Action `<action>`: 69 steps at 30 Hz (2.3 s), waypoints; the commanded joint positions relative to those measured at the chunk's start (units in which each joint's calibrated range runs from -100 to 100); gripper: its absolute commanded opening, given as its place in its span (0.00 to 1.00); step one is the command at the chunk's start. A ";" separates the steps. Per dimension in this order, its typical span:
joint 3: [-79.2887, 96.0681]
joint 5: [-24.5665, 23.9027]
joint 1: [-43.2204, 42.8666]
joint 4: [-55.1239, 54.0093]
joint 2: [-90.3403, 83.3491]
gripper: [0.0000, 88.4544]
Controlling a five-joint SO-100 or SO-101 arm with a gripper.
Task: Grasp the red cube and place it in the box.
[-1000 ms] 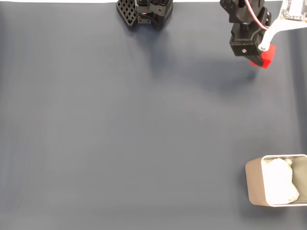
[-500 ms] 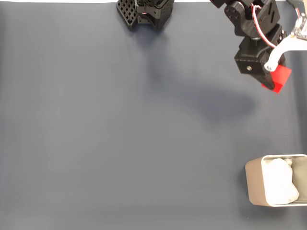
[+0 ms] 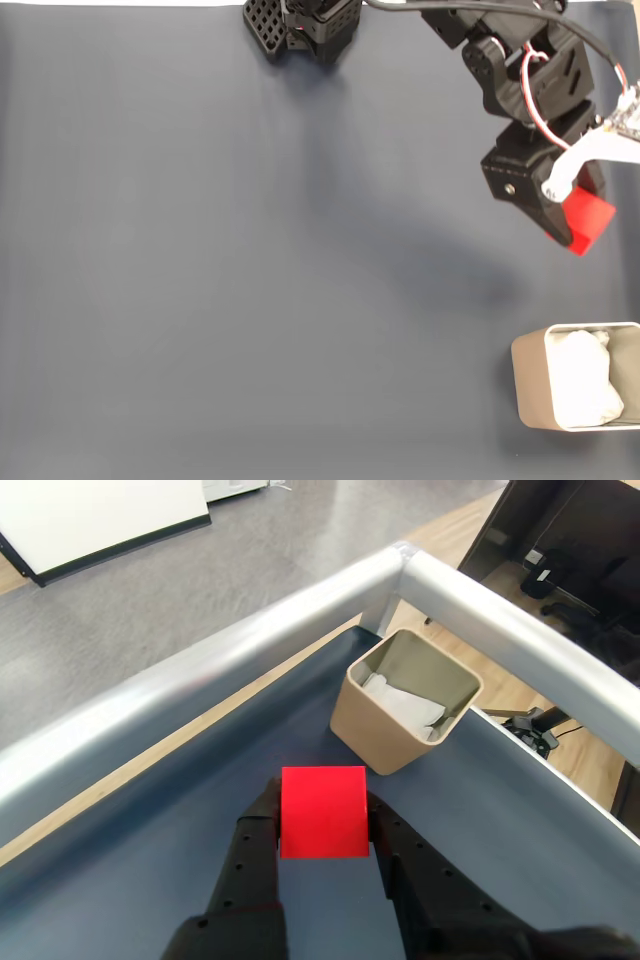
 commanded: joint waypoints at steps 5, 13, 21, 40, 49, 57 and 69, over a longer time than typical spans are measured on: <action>-11.95 -0.59 2.81 1.51 4.57 0.05; -22.90 -0.10 5.36 1.68 12.03 0.05; -32.93 0.20 7.35 1.68 18.87 0.05; -48.17 -0.24 8.42 1.84 30.66 0.05; -53.55 -1.03 7.14 1.84 35.08 0.05; -57.57 -1.27 6.92 1.84 39.15 0.05; -60.31 -1.81 6.71 1.68 42.79 0.05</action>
